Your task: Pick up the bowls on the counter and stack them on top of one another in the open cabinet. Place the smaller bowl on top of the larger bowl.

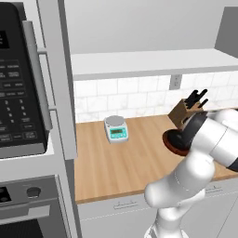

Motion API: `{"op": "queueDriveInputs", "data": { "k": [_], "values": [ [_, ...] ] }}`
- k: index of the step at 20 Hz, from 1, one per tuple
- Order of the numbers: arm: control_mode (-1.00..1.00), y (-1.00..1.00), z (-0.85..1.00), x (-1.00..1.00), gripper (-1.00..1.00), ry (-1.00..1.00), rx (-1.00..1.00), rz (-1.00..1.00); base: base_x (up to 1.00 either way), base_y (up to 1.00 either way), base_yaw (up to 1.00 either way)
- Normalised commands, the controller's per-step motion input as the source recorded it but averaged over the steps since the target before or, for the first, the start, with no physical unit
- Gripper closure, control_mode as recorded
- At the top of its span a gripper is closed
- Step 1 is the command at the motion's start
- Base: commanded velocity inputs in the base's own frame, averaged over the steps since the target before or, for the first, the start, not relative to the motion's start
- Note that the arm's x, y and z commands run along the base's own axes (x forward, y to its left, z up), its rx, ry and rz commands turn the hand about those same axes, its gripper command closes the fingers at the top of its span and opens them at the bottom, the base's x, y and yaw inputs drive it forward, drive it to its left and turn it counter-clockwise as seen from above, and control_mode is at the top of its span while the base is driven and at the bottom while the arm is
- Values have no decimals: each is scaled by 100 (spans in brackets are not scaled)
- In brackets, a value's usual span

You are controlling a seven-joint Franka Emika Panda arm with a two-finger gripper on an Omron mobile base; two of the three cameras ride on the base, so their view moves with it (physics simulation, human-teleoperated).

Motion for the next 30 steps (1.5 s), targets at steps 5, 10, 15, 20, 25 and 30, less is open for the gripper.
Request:
{"op": "queueDriveInputs", "data": {
  "k": [5, 10, 15, 20, 25, 30],
  "values": [
    [-100, 0, 14, 0, 100, 0, 1, 0, 0, 0, 0],
    [-100, 2, 84, -20, 100, -14, 6, -3, 0, 0, 0],
    [-100, 28, 100, -65, 100, -30, 4, 0, 0, 0, 0],
    [-100, 61, 100, -77, 100, -30, 7, 5, 0, 0, 0],
    [-100, 46, 100, -70, 100, -31, 8, 3, 0, 0, 0],
    [-100, 37, 100, -38, 100, -26, 8, 0, 0, 0, 0]
  ]
}}
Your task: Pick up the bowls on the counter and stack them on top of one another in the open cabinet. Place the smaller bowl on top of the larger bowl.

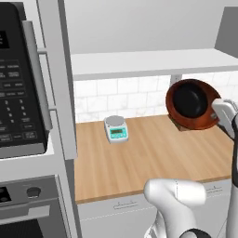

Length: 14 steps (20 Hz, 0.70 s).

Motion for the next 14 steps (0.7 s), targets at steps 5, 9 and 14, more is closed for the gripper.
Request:
{"op": "queueDriveInputs", "data": {
  "k": [5, 9, 14],
  "values": [
    [-100, 33, 100, 0, 100, -11, 14, 0, 0, 0, 0],
    [-100, 29, 100, 23, 100, -1, 20, 0, 0, 0, 0],
    [-100, 27, 100, 83, 100, 20, 25, 0, 0, 0, 0]
  ]
}}
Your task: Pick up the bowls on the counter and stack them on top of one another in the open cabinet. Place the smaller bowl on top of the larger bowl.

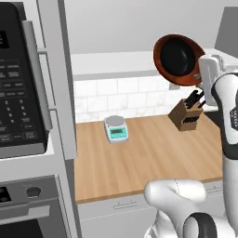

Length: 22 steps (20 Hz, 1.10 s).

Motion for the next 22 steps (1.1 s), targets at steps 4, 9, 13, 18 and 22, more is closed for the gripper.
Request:
{"op": "queueDriveInputs", "data": {
  "k": [4, 9, 13, 18, 22],
  "values": [
    [-100, 32, 71, 100, 100, 41, 12, -1, 0, 0, 0],
    [-100, 22, 7, 100, 100, 32, 0, -3, 0, 0, 0],
    [-100, 25, -1, 100, 100, 11, -2, -6, 0, 0, 0],
    [-100, 32, -14, 100, -100, 1, -5, -10, 0, 0, 0],
    [-100, 27, -24, 100, -100, 0, -4, -11, 0, 0, 0]
  ]
}}
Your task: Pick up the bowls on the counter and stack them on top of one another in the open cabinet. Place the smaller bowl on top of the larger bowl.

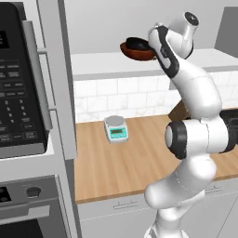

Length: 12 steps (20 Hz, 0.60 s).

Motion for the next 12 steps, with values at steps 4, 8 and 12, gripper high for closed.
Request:
{"op": "queueDriveInputs", "data": {
  "k": [4, 8, 12],
  "values": [
    [-100, 8, -22, 64, -100, -2, -5, -6, 0, 0, 0],
    [-100, -8, -5, -60, -100, -19, 0, 0, 0, 0, 0],
    [-100, -36, -34, -100, -100, -34, 5, -1, 0, 0, 0]
  ]
}}
